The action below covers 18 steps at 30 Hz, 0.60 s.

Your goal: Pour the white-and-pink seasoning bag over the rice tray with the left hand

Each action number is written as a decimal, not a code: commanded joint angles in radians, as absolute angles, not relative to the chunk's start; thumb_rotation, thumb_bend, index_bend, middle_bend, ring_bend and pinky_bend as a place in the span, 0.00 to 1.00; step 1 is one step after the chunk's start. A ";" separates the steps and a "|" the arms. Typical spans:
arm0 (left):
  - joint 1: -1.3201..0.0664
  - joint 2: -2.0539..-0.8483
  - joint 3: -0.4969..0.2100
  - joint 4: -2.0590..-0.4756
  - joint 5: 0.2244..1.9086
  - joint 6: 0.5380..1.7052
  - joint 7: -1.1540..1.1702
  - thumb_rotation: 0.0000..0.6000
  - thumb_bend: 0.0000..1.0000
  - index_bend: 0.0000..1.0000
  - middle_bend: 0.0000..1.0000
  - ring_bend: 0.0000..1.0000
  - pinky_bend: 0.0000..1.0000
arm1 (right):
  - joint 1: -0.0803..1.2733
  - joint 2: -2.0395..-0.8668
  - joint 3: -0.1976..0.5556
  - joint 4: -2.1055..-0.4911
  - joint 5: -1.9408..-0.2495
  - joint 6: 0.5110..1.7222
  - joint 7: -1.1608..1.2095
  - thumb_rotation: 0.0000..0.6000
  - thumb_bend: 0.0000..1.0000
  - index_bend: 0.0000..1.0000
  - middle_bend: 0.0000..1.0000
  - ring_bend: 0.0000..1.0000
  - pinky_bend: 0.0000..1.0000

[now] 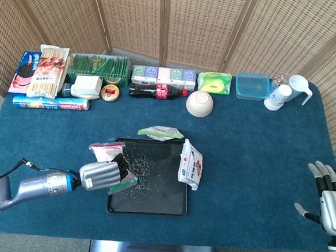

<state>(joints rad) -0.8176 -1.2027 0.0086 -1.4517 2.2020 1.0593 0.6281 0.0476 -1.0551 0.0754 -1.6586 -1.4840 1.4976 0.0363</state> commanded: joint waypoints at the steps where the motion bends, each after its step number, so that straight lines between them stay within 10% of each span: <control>1: -0.831 -1.195 0.014 -1.455 2.213 1.041 0.652 1.00 0.39 0.75 0.61 0.58 0.61 | 0.047 -1.056 0.075 -1.658 -1.485 1.498 0.035 1.00 0.00 0.08 0.02 0.00 0.00; 18: -0.886 -1.136 0.032 -1.474 2.293 0.967 0.814 1.00 0.40 0.77 0.61 0.58 0.61 | 0.046 -1.054 0.075 -1.660 -1.487 1.502 0.035 1.00 0.00 0.08 0.02 0.00 0.00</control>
